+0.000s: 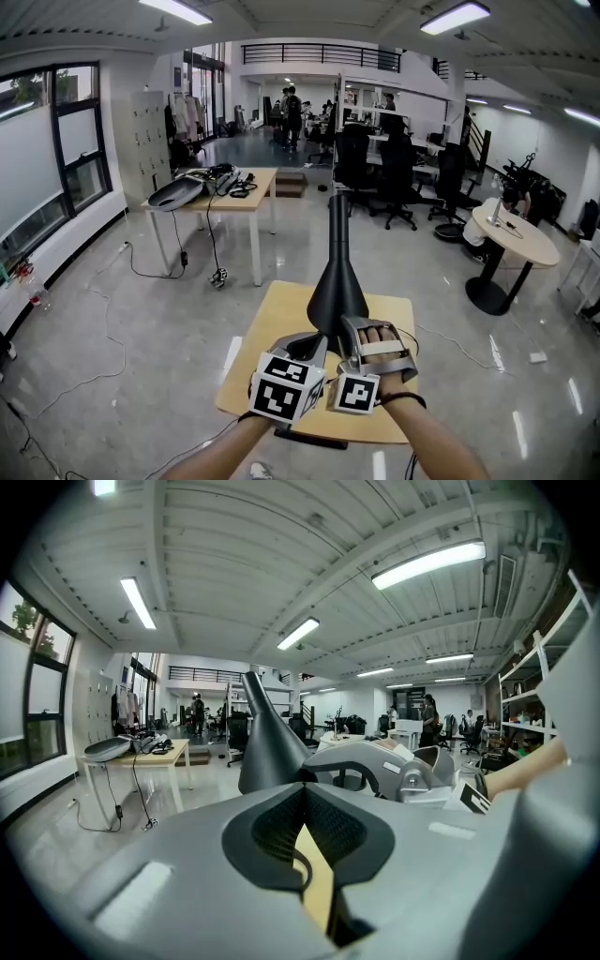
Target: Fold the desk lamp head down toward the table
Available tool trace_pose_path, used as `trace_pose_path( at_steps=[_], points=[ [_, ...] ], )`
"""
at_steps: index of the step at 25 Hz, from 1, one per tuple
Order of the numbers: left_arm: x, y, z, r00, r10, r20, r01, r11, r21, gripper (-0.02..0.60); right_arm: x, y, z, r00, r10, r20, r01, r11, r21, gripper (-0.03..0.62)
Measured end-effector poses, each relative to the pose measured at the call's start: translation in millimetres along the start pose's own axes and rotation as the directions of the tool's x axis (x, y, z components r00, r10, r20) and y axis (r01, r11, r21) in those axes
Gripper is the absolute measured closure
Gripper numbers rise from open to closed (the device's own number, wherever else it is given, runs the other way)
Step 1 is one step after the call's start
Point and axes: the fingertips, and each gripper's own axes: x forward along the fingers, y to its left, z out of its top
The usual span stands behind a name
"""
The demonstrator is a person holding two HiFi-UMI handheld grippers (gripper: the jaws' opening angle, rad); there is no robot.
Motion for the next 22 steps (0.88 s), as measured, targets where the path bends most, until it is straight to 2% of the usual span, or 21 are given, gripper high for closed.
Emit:
trace_pose_path(
  at_steps=[12, 22],
  points=[
    [0.5, 6.8, -1.5, 1.0, 0.004, -0.008, -0.003, 1.0, 0.024, 0.563, 9.2, 14.3, -8.2, 1.0, 0.009, -0.025, -0.009, 1.0, 0.01, 0.439],
    [-0.3, 0.4, -10.3, 1.0, -0.005, -0.024, 0.005, 1.0, 0.009, 0.563, 1.8, 23.9, -11.3, 0.999, 0.024, -0.027, -0.024, 1.0, 0.0, 0.43]
  ],
)
